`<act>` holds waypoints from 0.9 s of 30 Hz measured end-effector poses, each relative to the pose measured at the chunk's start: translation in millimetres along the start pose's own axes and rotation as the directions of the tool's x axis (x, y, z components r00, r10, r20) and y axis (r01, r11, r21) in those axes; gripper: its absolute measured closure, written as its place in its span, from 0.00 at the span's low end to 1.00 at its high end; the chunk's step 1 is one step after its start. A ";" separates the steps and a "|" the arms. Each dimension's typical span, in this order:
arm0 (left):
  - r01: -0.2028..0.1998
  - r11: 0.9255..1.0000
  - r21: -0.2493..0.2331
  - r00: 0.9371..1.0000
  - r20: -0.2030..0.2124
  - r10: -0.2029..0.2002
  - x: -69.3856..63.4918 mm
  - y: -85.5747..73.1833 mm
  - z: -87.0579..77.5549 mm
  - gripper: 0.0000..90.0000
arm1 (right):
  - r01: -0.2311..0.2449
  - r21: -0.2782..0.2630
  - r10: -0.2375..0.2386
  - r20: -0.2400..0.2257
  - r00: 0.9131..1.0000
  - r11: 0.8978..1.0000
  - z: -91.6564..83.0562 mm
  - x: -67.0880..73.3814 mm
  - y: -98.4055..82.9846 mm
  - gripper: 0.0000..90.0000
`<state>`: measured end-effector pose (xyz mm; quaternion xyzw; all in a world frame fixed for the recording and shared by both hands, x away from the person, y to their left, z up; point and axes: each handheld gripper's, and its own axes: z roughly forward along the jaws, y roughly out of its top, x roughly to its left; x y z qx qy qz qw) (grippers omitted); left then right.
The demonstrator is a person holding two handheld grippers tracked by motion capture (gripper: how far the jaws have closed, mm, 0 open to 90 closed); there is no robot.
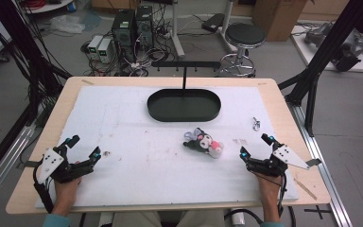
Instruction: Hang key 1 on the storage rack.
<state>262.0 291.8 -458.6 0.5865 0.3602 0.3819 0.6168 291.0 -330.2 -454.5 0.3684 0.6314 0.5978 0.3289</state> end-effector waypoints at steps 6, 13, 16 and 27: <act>-0.004 1.000 0.002 1.000 0.000 0.004 -0.3 0.1 -0.1 0.13 | 0.004 0.041 -0.003 -0.024 1.000 0.999 3.0 0.7 9.3 0.01; 0.001 1.000 0.001 1.000 0.000 -0.001 0.0 0.0 0.1 0.13 | 0.039 0.114 -0.026 -0.109 0.994 0.993 10.9 3.0 38.1 0.01; 0.000 1.000 0.001 1.000 0.000 0.000 -0.1 0.0 0.1 0.13 | 0.074 0.147 -0.051 -0.153 0.987 0.986 17.2 6.9 50.9 0.01; 0.000 1.000 0.003 1.000 0.001 0.000 0.2 0.1 -0.1 0.13 | 0.241 0.281 -0.143 -0.327 0.934 0.929 47.1 29.9 84.0 0.01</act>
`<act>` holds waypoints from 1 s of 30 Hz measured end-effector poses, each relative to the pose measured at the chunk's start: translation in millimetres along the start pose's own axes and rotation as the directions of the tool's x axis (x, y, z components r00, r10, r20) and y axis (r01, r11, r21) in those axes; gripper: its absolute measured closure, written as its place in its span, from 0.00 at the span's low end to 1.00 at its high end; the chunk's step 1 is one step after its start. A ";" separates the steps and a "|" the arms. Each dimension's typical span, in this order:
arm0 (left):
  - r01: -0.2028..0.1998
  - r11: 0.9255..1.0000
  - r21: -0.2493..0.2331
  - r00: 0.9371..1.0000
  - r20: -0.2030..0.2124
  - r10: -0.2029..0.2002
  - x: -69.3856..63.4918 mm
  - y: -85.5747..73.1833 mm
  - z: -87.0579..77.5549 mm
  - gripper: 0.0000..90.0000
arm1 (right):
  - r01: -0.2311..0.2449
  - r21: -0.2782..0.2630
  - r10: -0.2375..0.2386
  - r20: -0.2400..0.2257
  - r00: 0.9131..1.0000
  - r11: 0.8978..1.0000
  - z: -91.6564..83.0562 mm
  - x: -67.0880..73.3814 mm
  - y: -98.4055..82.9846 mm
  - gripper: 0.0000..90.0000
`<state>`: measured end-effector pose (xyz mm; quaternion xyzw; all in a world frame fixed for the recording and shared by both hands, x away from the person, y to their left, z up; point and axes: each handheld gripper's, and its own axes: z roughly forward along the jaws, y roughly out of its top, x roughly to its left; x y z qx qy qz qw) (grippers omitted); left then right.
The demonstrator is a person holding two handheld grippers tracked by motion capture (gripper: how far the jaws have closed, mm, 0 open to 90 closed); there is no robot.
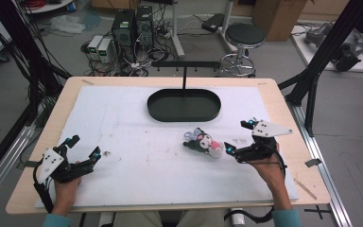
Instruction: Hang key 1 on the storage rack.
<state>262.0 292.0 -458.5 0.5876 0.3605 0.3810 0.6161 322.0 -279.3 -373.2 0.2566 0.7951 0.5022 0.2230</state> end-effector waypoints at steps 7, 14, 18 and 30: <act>0.000 1.000 0.001 1.000 0.001 0.000 0.1 0.0 0.0 0.13 | 0.026 0.140 -0.016 -0.070 0.997 0.990 15.4 -2.6 14.8 0.01; 0.001 1.000 0.003 1.000 0.000 -0.001 0.3 0.1 0.1 0.13 | 0.095 0.271 -0.060 -0.133 0.989 0.958 34.1 -0.1 22.2 0.05; 0.002 1.000 0.002 1.000 0.000 -0.002 0.2 0.1 0.3 0.13 | 0.146 0.339 -0.096 -0.160 0.982 0.929 45.0 1.8 25.0 0.05; 0.001 1.000 0.003 1.000 0.000 -0.001 0.3 0.1 0.2 0.13 | 0.195 0.506 -0.108 -0.196 0.975 0.840 69.5 4.3 14.6 0.05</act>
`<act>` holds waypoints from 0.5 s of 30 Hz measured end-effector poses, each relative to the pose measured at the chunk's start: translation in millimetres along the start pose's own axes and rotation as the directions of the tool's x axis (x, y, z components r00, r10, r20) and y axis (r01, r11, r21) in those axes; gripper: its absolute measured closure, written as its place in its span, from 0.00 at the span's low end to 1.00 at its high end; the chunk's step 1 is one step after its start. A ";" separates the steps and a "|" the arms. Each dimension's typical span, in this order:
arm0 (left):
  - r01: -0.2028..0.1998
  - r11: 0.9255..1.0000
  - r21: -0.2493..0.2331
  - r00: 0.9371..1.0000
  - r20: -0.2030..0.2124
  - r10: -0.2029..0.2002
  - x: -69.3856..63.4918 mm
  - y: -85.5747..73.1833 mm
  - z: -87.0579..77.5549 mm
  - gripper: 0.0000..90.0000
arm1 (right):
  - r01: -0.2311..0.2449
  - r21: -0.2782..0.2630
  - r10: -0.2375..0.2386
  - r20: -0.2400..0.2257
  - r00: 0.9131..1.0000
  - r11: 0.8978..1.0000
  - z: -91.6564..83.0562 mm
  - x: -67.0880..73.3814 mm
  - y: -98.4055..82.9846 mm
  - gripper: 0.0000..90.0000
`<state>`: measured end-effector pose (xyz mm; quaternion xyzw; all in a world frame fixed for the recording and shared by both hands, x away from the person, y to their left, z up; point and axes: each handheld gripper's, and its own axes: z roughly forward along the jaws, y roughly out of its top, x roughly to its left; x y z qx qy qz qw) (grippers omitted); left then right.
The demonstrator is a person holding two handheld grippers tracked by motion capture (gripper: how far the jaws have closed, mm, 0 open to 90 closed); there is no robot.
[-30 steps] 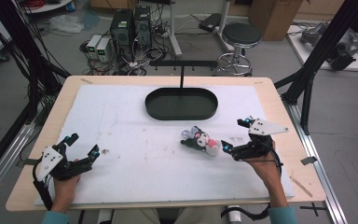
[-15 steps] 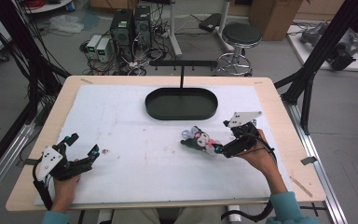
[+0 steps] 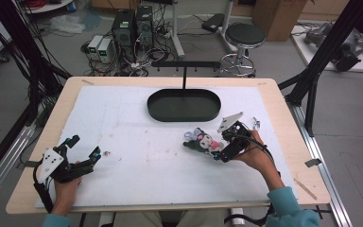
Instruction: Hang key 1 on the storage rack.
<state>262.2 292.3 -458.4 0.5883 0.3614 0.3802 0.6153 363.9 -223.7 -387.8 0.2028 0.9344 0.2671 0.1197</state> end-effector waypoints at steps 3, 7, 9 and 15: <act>0.001 1.000 -0.001 1.000 0.000 -0.001 -0.2 0.0 0.1 0.13 | -0.004 0.015 0.004 -0.011 1.000 1.000 4.7 0.1 0.5 0.05; 0.000 1.000 -0.001 1.000 0.000 0.000 -0.3 0.0 0.1 0.13 | -0.017 0.042 0.018 -0.013 1.000 0.999 9.7 -0.9 1.2 0.05; 0.000 1.000 -0.002 1.000 -0.001 0.000 -0.4 0.0 0.1 0.13 | -0.060 0.092 0.061 -0.010 0.998 0.994 14.9 -2.9 0.7 0.07; 0.001 1.000 -0.001 1.000 0.000 -0.001 -0.2 0.0 0.1 0.13 | -0.106 0.121 0.111 -0.036 0.993 0.987 19.4 -4.5 3.6 0.19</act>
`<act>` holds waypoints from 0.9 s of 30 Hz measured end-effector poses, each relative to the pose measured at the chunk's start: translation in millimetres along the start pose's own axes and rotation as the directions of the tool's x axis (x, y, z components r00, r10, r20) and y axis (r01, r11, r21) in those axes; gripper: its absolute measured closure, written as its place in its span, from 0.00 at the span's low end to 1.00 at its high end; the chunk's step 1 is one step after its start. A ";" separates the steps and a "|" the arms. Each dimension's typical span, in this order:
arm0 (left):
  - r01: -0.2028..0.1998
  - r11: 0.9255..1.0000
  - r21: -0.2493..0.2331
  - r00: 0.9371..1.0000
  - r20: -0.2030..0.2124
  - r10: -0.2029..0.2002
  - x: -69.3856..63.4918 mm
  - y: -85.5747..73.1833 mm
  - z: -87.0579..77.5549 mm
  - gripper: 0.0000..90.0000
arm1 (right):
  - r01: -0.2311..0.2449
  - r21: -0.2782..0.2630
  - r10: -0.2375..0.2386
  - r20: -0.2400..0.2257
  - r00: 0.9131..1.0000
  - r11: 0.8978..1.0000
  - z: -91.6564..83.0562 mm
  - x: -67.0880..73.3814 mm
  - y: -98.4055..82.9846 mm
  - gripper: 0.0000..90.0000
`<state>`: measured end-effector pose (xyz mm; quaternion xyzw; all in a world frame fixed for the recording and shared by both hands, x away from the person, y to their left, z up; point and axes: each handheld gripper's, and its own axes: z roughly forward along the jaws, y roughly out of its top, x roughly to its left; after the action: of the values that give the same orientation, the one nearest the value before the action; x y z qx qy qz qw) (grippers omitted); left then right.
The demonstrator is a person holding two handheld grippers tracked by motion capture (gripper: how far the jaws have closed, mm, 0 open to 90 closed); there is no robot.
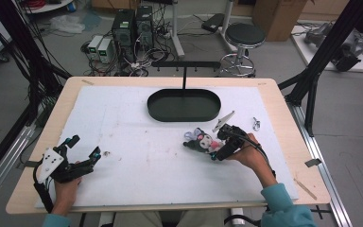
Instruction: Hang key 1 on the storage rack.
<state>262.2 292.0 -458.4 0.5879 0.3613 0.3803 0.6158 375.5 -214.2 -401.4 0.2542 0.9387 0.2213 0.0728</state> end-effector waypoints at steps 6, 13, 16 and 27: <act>-0.001 1.000 0.000 1.000 0.000 0.001 0.0 0.0 0.0 0.13 | -0.021 0.033 0.022 -0.022 1.000 0.999 5.3 -0.8 3.6 0.24; 0.000 1.000 0.000 1.000 0.000 0.000 0.0 0.0 0.0 0.13 | -0.002 0.071 0.003 -0.016 1.000 0.997 7.7 -2.2 4.2 0.44; -0.001 1.000 0.000 1.000 0.000 0.001 -0.1 0.0 0.0 0.13 | 0.019 0.084 -0.018 -0.010 1.000 0.996 7.0 0.6 4.9 0.54; -0.001 1.000 0.001 1.000 0.000 0.001 0.0 0.0 0.0 0.13 | 0.009 0.072 -0.009 -0.005 1.000 0.997 4.1 -0.6 4.3 0.61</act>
<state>262.2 292.0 -458.4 0.5882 0.3613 0.3805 0.6154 379.0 -209.6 -403.1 0.2520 0.9473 0.1876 0.0626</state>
